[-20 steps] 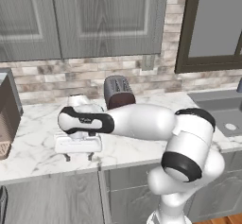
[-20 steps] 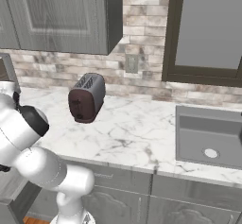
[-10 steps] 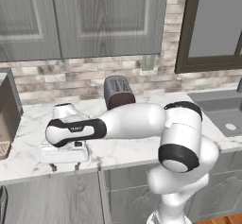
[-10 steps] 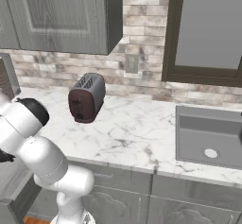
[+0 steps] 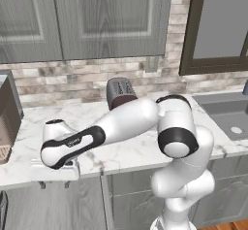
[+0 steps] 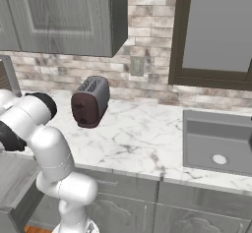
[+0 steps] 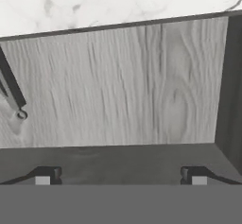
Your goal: Take the tongs from the drawer on the left and place them on the dining counter next to the tray containing the kebab skewer.
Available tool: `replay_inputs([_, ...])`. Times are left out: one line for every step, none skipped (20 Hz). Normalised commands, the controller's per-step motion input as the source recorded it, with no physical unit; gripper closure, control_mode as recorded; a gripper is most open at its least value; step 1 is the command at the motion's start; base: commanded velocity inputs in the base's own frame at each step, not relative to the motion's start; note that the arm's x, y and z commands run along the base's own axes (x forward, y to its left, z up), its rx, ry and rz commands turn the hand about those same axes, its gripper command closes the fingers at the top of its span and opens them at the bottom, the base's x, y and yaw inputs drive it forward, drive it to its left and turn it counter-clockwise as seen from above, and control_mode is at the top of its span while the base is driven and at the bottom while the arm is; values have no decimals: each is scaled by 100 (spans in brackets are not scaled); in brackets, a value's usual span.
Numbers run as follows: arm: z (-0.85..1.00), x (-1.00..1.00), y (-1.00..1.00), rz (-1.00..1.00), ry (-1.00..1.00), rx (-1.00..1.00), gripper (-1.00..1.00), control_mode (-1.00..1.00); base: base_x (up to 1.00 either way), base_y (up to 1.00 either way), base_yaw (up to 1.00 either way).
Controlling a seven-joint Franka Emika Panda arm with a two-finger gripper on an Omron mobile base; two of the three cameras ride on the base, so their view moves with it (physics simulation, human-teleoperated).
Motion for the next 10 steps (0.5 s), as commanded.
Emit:
replay_inputs([-17,-7,46,1,-9,0,-100,-100,0,0,0])
replay_inputs([-10,-6,41,0,-11,0,-100,-100,0,0,0])
replay_inputs([-6,-3,36,0,-15,0,-100,-100,0,0,0])
replay_inputs([0,-4,31,0,-16,0,-100,-100,0,0,0])
replay_inputs([0,-9,29,0,-17,0,-100,-100,0,0,0])
replay_inputs([0,-11,29,0,-17,0,-100,-100,0,0,0])
replay_inputs([-1,-14,26,0,-17,0,-100,-100,0,0,0])
replay_inputs([-8,-15,25,0,-15,0,-100,-100,0,0,0])
replay_inputs([-16,-21,24,0,-12,0,-100,-100,0,0,0])
replay_inputs([-12,-26,18,0,-12,0,-100,-100,0,0,0])
